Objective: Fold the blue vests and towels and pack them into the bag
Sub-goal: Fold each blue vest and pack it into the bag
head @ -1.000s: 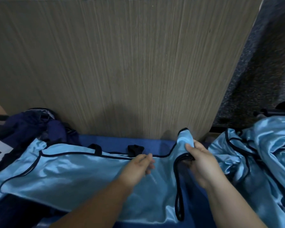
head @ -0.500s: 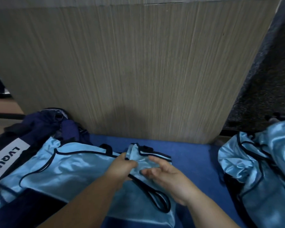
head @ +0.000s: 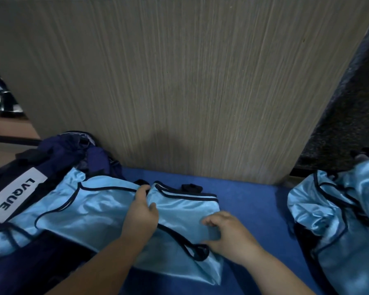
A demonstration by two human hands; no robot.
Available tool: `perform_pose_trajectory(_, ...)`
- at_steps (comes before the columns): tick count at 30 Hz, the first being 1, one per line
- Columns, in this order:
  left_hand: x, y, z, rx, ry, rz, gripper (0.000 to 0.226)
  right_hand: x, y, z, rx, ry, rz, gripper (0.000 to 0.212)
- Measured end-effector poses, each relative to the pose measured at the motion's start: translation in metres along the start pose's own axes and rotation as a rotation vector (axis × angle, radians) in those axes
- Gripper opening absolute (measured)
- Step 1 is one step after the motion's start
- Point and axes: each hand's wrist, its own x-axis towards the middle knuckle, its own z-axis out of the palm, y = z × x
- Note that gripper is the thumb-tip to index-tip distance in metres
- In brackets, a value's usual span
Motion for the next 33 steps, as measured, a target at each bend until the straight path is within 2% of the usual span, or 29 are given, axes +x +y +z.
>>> perform_pose_trajectory(3,-0.006,-0.002,-0.001,0.106,0.022,0.034,0.063,-0.004,-0.002,-0.001,-0.116,-0.041,-0.097,0.073)
perform_pose_trajectory(5,-0.007,-0.006,0.001,0.322,0.12,0.136,0.068,-0.007,-0.005,-0.004,-0.151,-0.089,-0.131,0.094)
perform_pose_trajectory(7,-0.007,-0.008,0.006,0.394,0.15,0.305,0.061,-0.01,-0.008,-0.005,-0.191,-0.141,-0.13,0.108)
perform_pose_trajectory(9,-0.009,-0.011,0.015,0.353,0.065,0.534,0.041,-0.013,-0.011,-0.007,-0.207,-0.192,-0.111,0.113)
perform_pose_trajectory(11,-0.013,-0.018,0.024,0.403,-0.045,0.673,0.027,-0.016,-0.014,-0.007,-0.216,-0.236,-0.09,0.119)
perform_pose_trajectory(12,-0.014,-0.024,0.027,0.467,-0.114,0.671,0.028,-0.017,-0.015,-0.007,-0.23,-0.259,-0.086,0.123)
perform_pose_trajectory(14,-0.013,-0.031,0.033,0.68,-0.265,0.526,0.049,-0.017,-0.018,-0.005,-0.282,-0.303,-0.072,0.127)
perform_pose_trajectory(17,-0.014,-0.026,0.033,0.867,-0.292,0.402,0.069,-0.013,-0.02,0.005,-0.412,-0.344,-0.028,0.115)
perform_pose_trajectory(19,-0.012,-0.019,0.032,0.876,-0.331,0.397,0.084,-0.012,-0.019,0.005,-0.432,-0.346,-0.037,0.109)
perform_pose_trajectory(22,-0.008,-0.011,0.032,0.88,-0.477,0.288,0.101,-0.015,-0.014,-0.001,-0.161,-0.232,-0.075,0.116)
perform_pose_trajectory(24,-0.005,-0.008,0.031,0.895,-0.52,0.26,0.098,-0.014,-0.006,-0.001,0.043,0.003,-0.022,0.109)
perform_pose_trajectory(25,-0.005,-0.007,0.03,0.899,-0.532,0.25,0.095,-0.012,-0.003,-0.001,0.115,0.137,0.007,0.094)
perform_pose_trajectory(27,-0.006,-0.008,0.03,0.907,-0.532,0.248,0.089,-0.01,-0.003,-0.004,0.185,0.29,0.105,0.047)
perform_pose_trajectory(28,-0.007,-0.009,0.031,0.909,-0.522,0.26,0.088,-0.01,-0.004,-0.006,0.205,0.284,0.158,0.03)
perform_pose_trajectory(29,-0.008,-0.009,0.031,0.907,-0.508,0.271,0.087,-0.009,-0.005,-0.007,0.249,0.252,0.207,0.025)
perform_pose_trajectory(33,-0.014,-0.013,0.032,0.886,-0.394,0.332,0.085,-0.002,-0.003,0.001,0.577,0.136,0.326,0.038)
